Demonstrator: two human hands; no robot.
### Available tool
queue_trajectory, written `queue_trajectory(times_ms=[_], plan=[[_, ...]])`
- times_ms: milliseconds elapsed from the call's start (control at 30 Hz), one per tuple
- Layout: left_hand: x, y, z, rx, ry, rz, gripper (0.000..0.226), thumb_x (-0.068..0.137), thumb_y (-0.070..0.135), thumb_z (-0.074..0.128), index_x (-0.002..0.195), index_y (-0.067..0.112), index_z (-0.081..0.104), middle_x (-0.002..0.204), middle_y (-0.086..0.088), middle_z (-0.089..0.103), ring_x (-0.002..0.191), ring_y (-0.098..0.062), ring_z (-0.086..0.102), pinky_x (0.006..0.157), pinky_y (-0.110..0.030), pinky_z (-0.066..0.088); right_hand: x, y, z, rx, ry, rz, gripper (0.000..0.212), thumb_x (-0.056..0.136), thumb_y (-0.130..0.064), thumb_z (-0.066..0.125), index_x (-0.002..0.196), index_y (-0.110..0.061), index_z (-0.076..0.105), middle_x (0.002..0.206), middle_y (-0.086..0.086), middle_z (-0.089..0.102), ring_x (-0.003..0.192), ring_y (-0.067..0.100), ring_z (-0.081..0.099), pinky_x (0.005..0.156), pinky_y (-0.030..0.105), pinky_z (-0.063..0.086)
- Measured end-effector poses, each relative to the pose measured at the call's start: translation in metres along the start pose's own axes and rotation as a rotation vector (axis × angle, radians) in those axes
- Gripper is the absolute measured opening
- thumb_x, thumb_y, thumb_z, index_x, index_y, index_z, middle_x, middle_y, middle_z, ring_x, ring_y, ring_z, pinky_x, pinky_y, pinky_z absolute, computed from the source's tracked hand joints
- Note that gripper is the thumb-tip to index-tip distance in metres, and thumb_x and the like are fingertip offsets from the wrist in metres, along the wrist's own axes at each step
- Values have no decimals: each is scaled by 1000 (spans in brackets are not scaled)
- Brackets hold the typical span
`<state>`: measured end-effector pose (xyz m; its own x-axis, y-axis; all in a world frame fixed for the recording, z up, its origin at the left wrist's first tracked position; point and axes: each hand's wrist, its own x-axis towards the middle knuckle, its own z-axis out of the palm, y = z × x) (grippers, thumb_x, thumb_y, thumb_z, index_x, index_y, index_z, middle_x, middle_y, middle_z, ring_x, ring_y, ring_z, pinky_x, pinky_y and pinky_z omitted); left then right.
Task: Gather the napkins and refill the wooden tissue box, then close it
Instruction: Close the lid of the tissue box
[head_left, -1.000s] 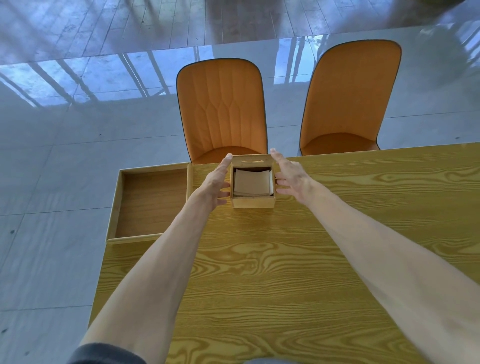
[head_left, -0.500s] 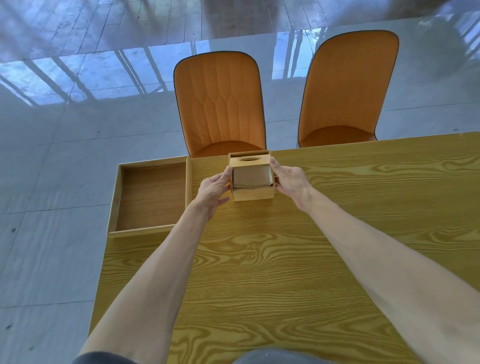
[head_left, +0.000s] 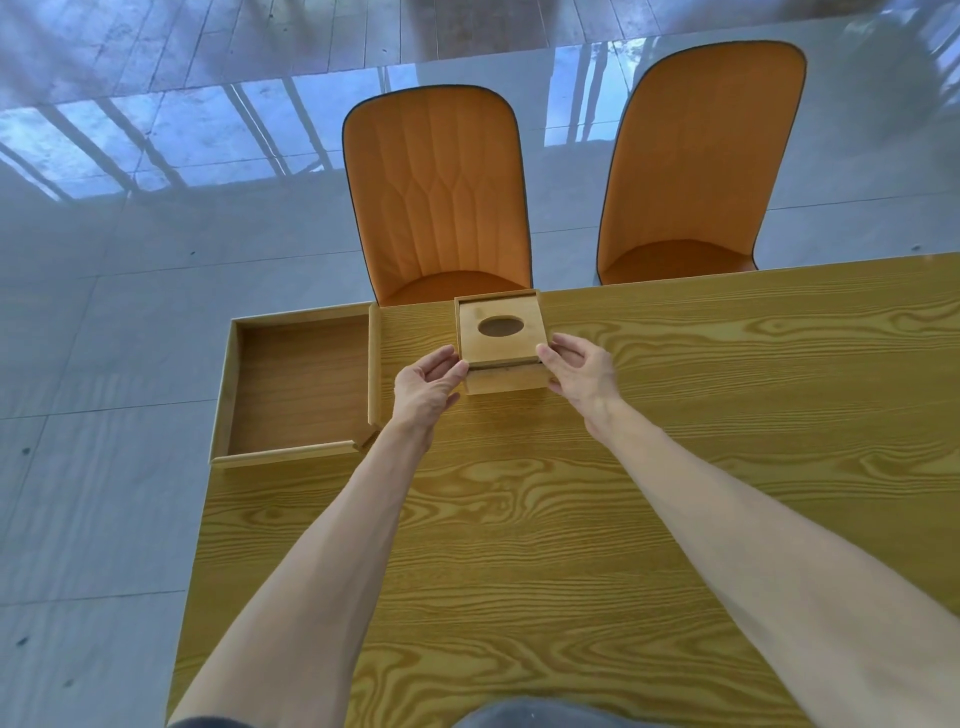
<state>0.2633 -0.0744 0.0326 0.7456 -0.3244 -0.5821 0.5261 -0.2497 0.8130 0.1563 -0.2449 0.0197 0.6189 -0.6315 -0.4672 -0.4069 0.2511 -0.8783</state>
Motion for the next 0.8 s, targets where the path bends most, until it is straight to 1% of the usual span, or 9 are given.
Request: queue_trajectory(times_ms=[133, 300, 467, 567, 733, 800], plan=[[0, -5, 2, -23, 43, 1, 42, 86, 9, 74, 127, 11, 63, 121, -3, 70, 106, -14, 66, 101, -41, 52, 3, 4, 2, 2, 27, 3, 51, 88, -22, 75, 134, -8, 58, 128, 11, 66, 115, 20, 64, 93, 39, 57], [3, -7, 2, -29, 57, 8, 41, 85, 7, 75, 124, 12, 65, 118, -2, 71, 99, -9, 68, 99, -39, 53, 5, 7, 4, 4, 46, -3, 49, 87, -18, 75, 132, -8, 59, 125, 9, 67, 111, 19, 65, 90, 37, 59], [5, -8, 3, -24, 71, 17, 43, 84, 4, 75, 125, 11, 64, 113, 1, 71, 91, -4, 68, 95, -35, 55, 7, 10, 6, -18, 76, -34, 48, 87, -15, 76, 131, -8, 59, 123, 8, 67, 108, 18, 66, 87, 36, 60], [5, -10, 4, -14, 88, 23, 43, 83, 2, 75, 124, 10, 64, 109, 3, 72, 85, -3, 68, 90, -33, 55, 6, 10, 6, -34, 94, -48, 48, 86, -13, 76, 131, -8, 60, 122, 8, 68, 107, 18, 67, 84, 33, 60], [5, -10, 5, -13, 99, 19, 41, 83, 2, 75, 122, 11, 64, 107, 4, 71, 84, -5, 68, 84, -29, 56, 8, 12, 7, -69, 114, -72, 47, 86, -13, 76, 130, -7, 60, 120, 8, 69, 106, 18, 67, 83, 33, 61], [5, -10, 5, -10, 96, 19, 41, 84, 2, 75, 122, 12, 64, 105, 4, 71, 84, -6, 68, 83, -29, 56, 8, 14, 8, -80, 114, -73, 46, 86, -13, 76, 129, -7, 61, 119, 8, 69, 105, 18, 67, 82, 31, 61]])
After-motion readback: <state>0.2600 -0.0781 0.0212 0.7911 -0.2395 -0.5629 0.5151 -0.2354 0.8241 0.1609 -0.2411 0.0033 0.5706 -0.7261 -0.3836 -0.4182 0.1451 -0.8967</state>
